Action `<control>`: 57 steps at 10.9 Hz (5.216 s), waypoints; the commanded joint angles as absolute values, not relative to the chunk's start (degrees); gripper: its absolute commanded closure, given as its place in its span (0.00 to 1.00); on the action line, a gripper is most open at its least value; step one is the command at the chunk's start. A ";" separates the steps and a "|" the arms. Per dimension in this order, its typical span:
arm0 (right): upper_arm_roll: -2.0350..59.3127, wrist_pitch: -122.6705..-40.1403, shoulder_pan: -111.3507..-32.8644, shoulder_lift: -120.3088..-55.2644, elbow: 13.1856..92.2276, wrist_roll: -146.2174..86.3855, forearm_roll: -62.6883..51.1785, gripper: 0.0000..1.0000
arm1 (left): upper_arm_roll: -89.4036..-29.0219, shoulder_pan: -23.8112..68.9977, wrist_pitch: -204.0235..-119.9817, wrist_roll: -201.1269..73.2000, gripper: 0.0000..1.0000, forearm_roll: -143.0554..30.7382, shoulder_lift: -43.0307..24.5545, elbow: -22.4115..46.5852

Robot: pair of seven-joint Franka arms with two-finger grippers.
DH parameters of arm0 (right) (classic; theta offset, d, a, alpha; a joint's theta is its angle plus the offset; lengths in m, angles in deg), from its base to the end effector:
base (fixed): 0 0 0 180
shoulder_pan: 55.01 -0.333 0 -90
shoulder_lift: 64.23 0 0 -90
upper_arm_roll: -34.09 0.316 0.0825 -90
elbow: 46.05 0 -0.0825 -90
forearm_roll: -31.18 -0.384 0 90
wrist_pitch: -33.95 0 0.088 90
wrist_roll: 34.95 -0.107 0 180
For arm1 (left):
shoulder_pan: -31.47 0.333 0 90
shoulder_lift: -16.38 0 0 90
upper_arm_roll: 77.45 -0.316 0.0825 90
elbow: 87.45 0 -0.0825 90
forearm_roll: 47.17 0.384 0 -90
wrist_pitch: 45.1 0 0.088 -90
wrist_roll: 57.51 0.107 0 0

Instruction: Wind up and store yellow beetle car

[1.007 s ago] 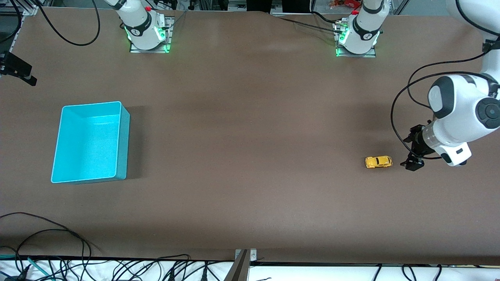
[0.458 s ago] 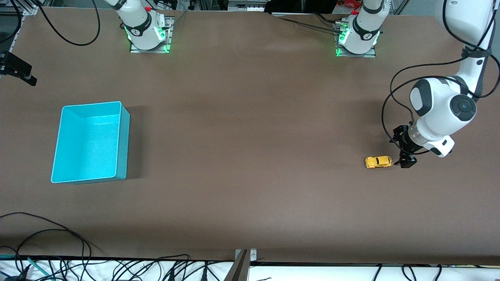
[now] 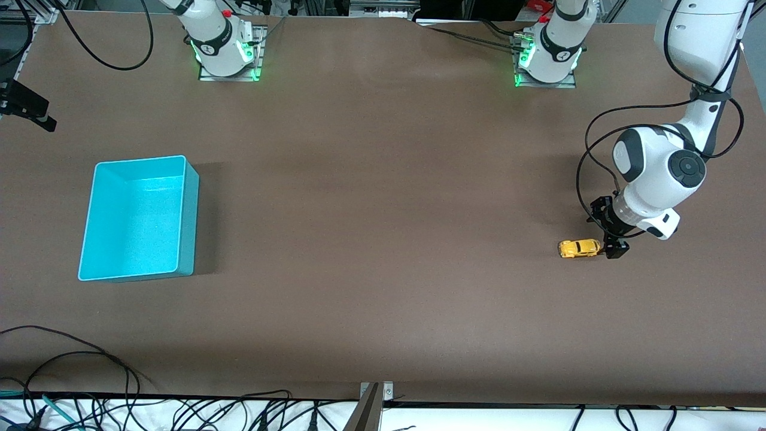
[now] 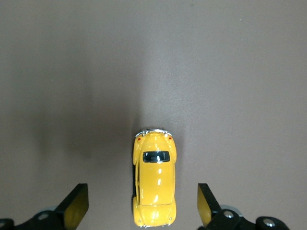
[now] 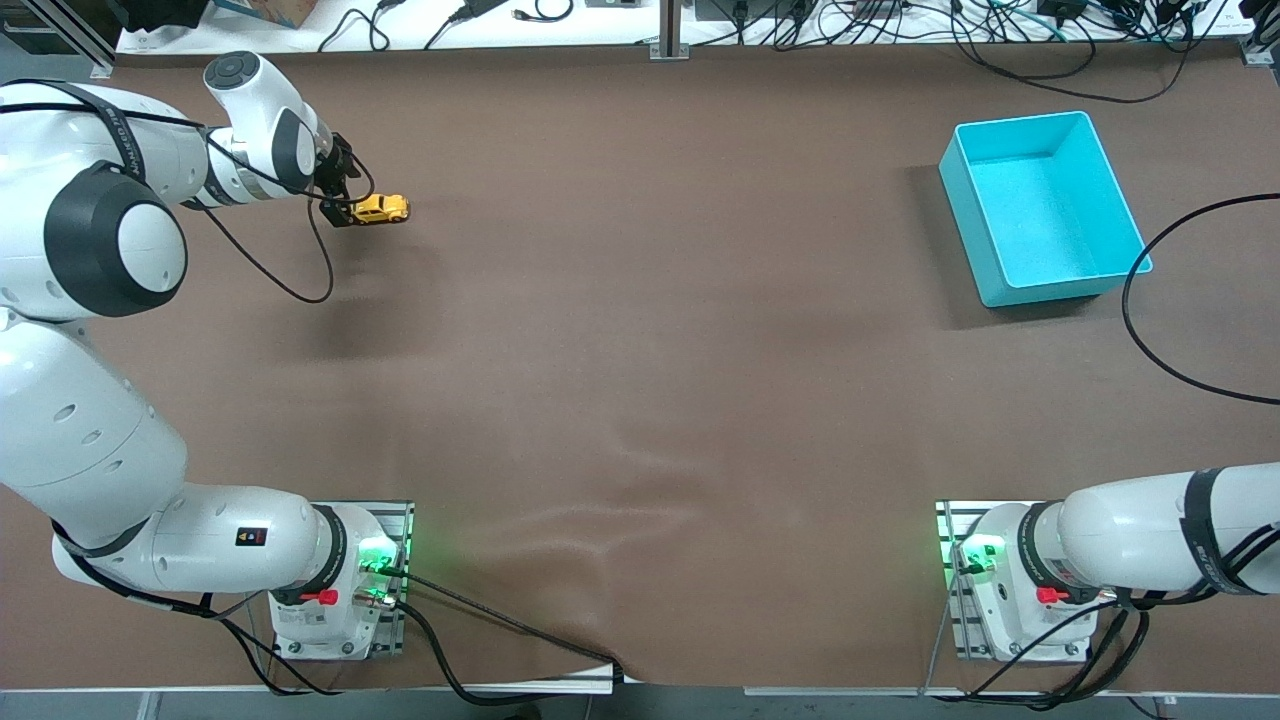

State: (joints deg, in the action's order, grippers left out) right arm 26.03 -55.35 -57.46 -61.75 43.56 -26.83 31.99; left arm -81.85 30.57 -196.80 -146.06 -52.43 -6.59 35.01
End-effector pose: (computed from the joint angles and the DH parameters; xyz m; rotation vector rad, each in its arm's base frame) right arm 0.5373 -0.0562 0.6501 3.1279 0.0679 0.0567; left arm 0.5831 0.0378 0.2263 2.0394 2.2690 0.1065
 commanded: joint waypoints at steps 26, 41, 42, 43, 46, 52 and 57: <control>26.00 -54.38 -57.38 -62.30 42.01 -27.04 32.06 0.00 | -79.14 23.12 -202.69 -146.37 1.00 -52.97 -11.83 33.05; 26.18 -54.03 -57.56 -62.74 42.01 -27.13 32.06 0.00 | -86.23 24.00 -208.32 -142.62 1.00 -51.04 -19.39 31.64; 26.18 -54.03 -57.56 -62.65 42.01 -27.13 32.06 0.00 | -86.33 24.34 -208.32 -141.20 1.00 -51.03 -19.39 31.64; 26.09 -54.03 -57.47 -62.74 42.01 -27.04 31.97 0.00 | -86.59 24.52 -208.32 -140.58 1.00 -51.03 -19.30 31.73; 26.18 -54.11 -57.56 -62.74 42.01 -27.21 31.97 0.00 | -88.52 24.70 -208.32 -136.63 1.00 -51.30 -19.04 31.64; 26.18 -54.03 -57.65 -62.74 42.01 -27.21 31.97 0.00 | -90.27 25.49 -208.32 -135.47 1.00 -51.03 -19.39 30.94; 26.18 -54.03 -57.65 -62.74 42.01 -27.13 31.97 0.00 | -91.60 25.49 -208.32 -135.56 1.00 -51.65 -19.83 30.50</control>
